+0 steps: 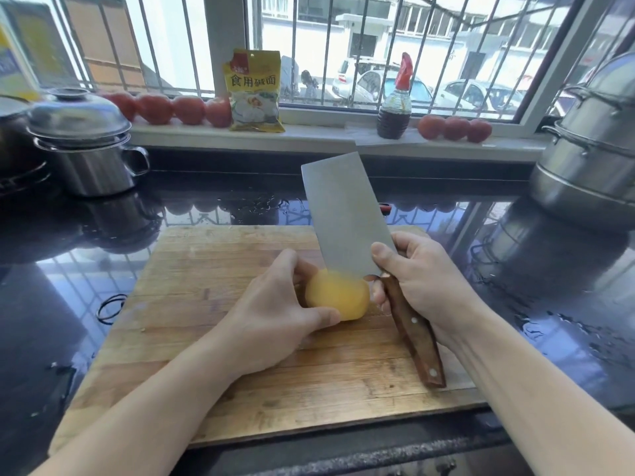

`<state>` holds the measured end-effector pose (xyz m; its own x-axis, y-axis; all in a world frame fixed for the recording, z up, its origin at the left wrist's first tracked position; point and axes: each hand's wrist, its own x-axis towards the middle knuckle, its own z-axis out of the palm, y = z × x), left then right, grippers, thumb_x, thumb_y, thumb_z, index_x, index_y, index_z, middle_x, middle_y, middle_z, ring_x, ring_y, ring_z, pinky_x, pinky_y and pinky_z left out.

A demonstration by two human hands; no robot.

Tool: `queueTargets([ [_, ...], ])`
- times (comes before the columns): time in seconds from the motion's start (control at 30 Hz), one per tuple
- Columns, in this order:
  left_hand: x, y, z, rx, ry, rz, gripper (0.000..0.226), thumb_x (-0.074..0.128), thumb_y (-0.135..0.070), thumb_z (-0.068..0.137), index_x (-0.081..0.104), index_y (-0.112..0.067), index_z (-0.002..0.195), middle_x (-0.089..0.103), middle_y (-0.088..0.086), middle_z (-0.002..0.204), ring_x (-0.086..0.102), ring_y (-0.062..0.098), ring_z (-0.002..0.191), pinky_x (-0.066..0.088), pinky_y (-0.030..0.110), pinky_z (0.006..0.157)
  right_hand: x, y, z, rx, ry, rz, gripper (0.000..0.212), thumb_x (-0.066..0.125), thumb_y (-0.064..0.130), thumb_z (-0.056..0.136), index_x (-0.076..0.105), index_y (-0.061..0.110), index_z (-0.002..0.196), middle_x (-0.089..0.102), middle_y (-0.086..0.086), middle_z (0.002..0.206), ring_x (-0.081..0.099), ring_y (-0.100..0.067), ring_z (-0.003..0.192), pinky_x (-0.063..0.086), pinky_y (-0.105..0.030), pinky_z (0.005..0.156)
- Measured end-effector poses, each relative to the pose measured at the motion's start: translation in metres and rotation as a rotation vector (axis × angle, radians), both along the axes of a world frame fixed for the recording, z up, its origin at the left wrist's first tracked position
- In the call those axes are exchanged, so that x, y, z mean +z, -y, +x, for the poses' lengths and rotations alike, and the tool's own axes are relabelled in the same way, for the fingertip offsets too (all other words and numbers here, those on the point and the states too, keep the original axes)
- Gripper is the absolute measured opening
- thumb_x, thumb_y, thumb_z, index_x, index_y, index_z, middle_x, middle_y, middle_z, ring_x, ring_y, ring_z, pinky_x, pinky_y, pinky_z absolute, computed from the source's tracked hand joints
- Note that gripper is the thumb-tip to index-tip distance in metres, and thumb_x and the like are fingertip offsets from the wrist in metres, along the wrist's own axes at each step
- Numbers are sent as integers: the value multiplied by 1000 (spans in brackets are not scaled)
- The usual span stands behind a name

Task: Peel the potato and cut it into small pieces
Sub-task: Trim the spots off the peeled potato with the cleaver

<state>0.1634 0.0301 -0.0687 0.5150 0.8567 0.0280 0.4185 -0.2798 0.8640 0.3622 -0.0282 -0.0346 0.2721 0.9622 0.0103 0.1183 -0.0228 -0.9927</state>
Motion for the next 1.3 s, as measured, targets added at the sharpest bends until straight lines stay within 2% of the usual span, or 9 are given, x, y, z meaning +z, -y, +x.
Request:
queueTargets([
  [0.23, -1, -1, -1, -4, -9, -2, 53, 91, -42, 71, 55, -37, 110, 68, -15, 118, 64, 5, 115, 54, 42, 100, 1, -3, 3, 1, -25, -57, 21, 52, 19, 105, 63, 6, 116, 68, -9, 69, 60, -21, 52, 51, -28, 44],
  [0.33, 0, 0, 0, -2, -29, 9, 52, 91, -41, 74, 53, -38, 109, 67, -16, 118, 64, 5, 114, 53, 40, 103, 7, 0, 3, -60, 237, -16, 18, 54, 27, 104, 64, 18, 117, 74, -7, 81, 69, -25, 58, 56, -36, 54],
  [0.43, 2, 2, 1, 2, -53, 37, 53, 91, -42, 74, 52, -38, 110, 65, -17, 118, 62, 5, 114, 52, 38, 102, 13, 7, -2, -94, 456, 35, 11, 53, 30, 104, 63, 26, 106, 72, -6, 71, 70, -25, 54, 59, -42, 55],
  [0.53, 3, 5, 2, -1, -63, 66, 53, 88, -50, 72, 50, -38, 106, 63, -17, 115, 61, 7, 113, 53, 40, 99, 16, 15, -14, -160, 611, 105, 15, 51, 25, 103, 61, 27, 93, 67, -6, 57, 66, -18, 44, 55, -36, 49],
  [0.6, 3, 6, 2, 1, -73, 85, 56, 81, -63, 63, 48, -41, 103, 63, -17, 112, 63, 8, 109, 54, 41, 95, 19, 19, -21, -206, 738, 146, 15, 51, 25, 103, 59, 27, 90, 67, -4, 62, 64, -10, 42, 55, -31, 52],
  [0.77, 2, 9, 2, -3, -99, 131, 56, 67, -72, 58, 43, -44, 100, 63, -15, 110, 62, 12, 107, 54, 42, 93, 28, 24, -23, -192, 872, 97, 19, 50, 29, 102, 55, 28, 83, 66, 0, 59, 63, -7, 42, 57, -38, 63],
  [0.9, 5, 12, 2, 2, -127, 165, 50, 74, -64, 68, 43, -40, 100, 60, -12, 110, 57, 16, 108, 50, 43, 96, 30, 23, -20, -163, 817, -1, 19, 48, 30, 101, 56, 26, 85, 68, -2, 55, 64, -11, 41, 55, -34, 58],
  [1.03, 4, 10, 2, 5, -104, 148, 46, 80, -54, 75, 46, -38, 101, 62, -11, 110, 59, 14, 109, 51, 44, 95, 22, 20, -19, -210, 526, -21, 15, 49, 23, 104, 63, 21, 98, 69, -12, 60, 66, -23, 44, 51, -32, 43],
  [1.3, 3, 9, 1, -8, -59, 133, 42, 83, -48, 78, 47, -39, 99, 65, -14, 105, 64, 11, 101, 55, 44, 89, 17, 22, -23, -228, 223, -58, 15, 50, 19, 105, 63, 21, 100, 67, -20, 63, 61, -23, 45, 52, -32, 43],
])
